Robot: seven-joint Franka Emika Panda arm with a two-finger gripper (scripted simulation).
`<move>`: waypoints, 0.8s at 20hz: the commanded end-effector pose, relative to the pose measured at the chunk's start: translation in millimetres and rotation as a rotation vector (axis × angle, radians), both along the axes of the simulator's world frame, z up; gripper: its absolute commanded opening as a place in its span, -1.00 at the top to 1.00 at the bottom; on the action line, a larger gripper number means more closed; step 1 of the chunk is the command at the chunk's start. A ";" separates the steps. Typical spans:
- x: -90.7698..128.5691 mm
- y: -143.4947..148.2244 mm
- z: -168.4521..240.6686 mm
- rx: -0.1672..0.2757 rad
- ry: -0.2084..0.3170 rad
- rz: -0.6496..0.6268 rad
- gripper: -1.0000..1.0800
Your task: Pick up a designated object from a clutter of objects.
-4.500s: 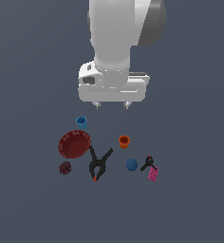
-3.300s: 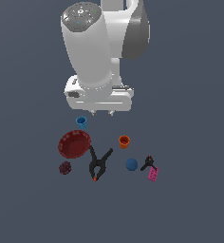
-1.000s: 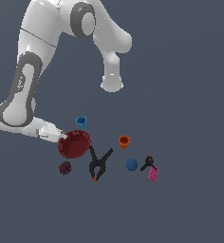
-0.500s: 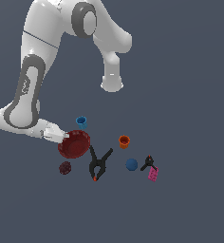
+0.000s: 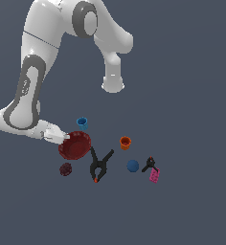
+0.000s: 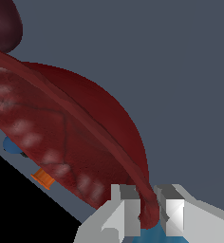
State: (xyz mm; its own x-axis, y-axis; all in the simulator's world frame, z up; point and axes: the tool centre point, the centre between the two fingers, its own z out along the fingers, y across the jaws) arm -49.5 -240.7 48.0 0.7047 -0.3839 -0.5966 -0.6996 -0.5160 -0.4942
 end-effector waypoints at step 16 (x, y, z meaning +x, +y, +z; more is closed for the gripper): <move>41.7 24.0 135.2 -0.001 0.000 0.002 1.00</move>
State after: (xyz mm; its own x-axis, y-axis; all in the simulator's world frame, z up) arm -13.5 -220.0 164.2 0.7043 -0.3834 -0.5975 -0.6997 -0.5170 -0.4930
